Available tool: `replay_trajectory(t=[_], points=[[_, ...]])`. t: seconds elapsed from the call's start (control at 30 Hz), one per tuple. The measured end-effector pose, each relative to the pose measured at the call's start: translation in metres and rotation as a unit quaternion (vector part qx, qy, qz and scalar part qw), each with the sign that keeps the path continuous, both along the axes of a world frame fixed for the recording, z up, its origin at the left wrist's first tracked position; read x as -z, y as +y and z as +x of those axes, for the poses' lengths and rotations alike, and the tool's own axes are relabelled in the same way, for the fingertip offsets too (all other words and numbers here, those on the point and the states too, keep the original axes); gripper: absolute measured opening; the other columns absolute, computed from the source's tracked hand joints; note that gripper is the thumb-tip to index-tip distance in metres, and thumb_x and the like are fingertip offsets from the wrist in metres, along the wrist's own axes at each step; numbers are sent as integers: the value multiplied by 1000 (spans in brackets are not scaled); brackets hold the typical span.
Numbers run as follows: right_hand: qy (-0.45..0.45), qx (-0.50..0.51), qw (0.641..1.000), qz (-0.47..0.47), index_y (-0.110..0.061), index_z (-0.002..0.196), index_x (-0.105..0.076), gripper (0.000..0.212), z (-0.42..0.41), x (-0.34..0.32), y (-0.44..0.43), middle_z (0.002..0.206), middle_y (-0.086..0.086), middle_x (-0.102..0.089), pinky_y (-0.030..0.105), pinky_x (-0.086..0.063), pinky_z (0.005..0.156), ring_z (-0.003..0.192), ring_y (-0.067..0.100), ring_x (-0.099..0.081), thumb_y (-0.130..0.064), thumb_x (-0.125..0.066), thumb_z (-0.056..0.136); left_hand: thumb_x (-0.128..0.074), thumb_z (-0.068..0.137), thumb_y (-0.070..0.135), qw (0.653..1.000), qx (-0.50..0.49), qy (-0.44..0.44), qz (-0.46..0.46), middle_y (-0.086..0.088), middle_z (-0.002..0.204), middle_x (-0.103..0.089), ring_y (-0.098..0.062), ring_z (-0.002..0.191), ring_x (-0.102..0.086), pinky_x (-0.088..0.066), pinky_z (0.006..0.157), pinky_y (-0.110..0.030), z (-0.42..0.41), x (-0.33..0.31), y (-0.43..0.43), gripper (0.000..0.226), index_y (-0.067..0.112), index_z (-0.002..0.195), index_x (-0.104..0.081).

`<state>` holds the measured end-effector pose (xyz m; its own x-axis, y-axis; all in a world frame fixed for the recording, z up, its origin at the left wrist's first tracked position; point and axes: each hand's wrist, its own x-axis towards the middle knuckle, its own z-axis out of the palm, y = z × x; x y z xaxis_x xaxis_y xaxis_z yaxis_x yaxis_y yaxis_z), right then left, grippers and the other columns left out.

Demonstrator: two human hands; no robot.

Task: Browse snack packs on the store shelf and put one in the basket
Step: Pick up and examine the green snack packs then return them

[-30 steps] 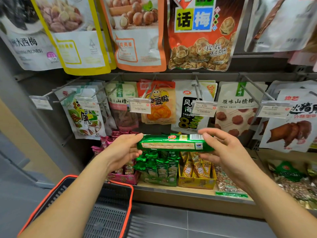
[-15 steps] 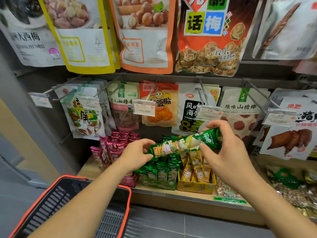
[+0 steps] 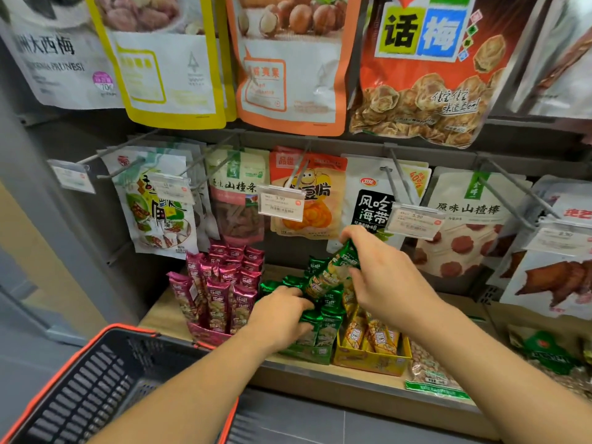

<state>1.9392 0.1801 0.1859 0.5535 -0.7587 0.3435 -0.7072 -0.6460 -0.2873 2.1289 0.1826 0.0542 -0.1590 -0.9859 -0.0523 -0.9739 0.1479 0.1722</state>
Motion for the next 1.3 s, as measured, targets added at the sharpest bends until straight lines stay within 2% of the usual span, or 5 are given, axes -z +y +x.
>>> replay_trajectory(t=[0.17, 0.47, 0.73, 1.07, 1.3], points=[[26, 15, 999, 13, -28, 122, -27, 56, 7, -10, -11, 68, -6, -50, 30, -36, 45, 54, 10, -47, -2, -59, 85, -61, 88, 47, 1000, -8, 9, -6, 4, 139, -50, -20, 130, -41, -44, 101, -39, 1, 1, -2, 45, 34, 131, -59], [55, 11, 998, 25, -27, 110, -30, 49, 15, -11, -19, 61, -1, -46, 30, -22, 41, 50, 15, -46, -1, -61, 83, -61, 88, 47, 1000, 0, 12, 4, 3, 136, -54, -21, 127, -45, -47, 100, -42, 4, -3, 0, 49, 28, 133, -57], [67, -9, 994, 84, -27, 126, -43, 51, 32, 43, -36, 120, 0, -56, 39, -52, 79, 98, 23, -60, 0, -60, 87, -58, 91, 40, 1000, 17, 19, -13, 0, 131, -57, -26, 119, -50, -48, 96, -40, 2, -6, 7, 39, 26, 127, -62], [127, 77, 984, 96, -31, 133, -50, 50, 45, 119, -49, 128, 0, -59, 35, -46, 94, 115, 25, -56, -10, -57, 88, -51, 95, 26, 991, 45, -88, -86, 2, 115, -63, -27, 110, -56, -42, 94, -40, -7, -23, 11, 25, 24, 116, -64], [216, 77, 966, 119, -18, 120, -58, 41, 49, 122, -56, 145, 1, -42, 46, -29, 99, 138, 22, -22, -10, -51, 81, -53, 92, 11, 966, 36, 56, -249, -4, 111, -64, -27, 97, -63, -54, 75, -45, 1, -88, 26, 22, 11, 109, -67]])
